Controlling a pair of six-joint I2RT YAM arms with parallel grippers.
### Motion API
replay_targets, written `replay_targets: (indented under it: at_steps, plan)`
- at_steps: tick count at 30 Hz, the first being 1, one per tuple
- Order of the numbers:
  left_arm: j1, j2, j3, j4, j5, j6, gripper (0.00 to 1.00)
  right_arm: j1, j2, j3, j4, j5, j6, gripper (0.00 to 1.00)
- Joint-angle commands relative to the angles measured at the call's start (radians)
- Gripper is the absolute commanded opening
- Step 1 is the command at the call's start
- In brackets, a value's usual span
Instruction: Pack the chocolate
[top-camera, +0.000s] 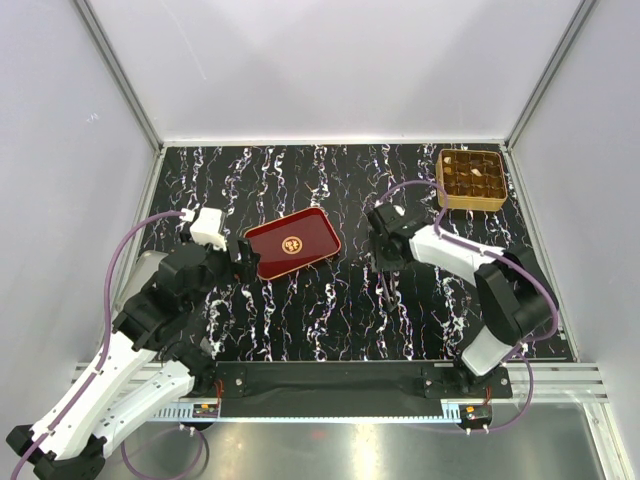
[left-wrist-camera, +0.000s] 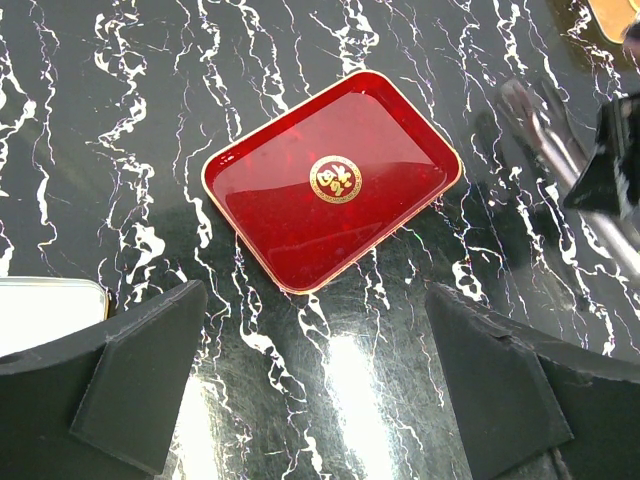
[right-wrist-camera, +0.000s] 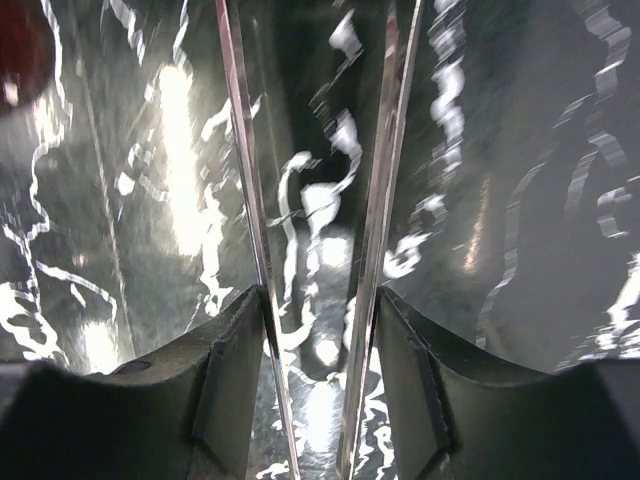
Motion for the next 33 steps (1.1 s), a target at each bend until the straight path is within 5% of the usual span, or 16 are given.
replay_targets:
  at_steps: [1,15,20,27,33]
  plan:
    - [0.002,0.006,0.003,0.038,-0.007,0.003,0.99,0.056,-0.037,-0.028,0.058,0.036,0.050,0.54]
    - [0.002,0.035,0.006,0.024,-0.019,-0.007,0.99,0.179,-0.054,-0.103,0.118,0.132,0.205,0.59]
    - [0.002,0.040,0.006,0.024,-0.034,-0.010,0.99,0.193,-0.040,-0.088,0.098,0.137,0.208,0.67]
    - [0.002,0.031,0.007,0.024,-0.034,-0.006,0.99,0.193,-0.103,0.028,-0.028,0.166,0.194,0.92]
    - [0.002,0.012,0.004,0.032,-0.013,0.003,0.99,0.171,-0.091,0.247,-0.189,0.237,0.128,0.94]
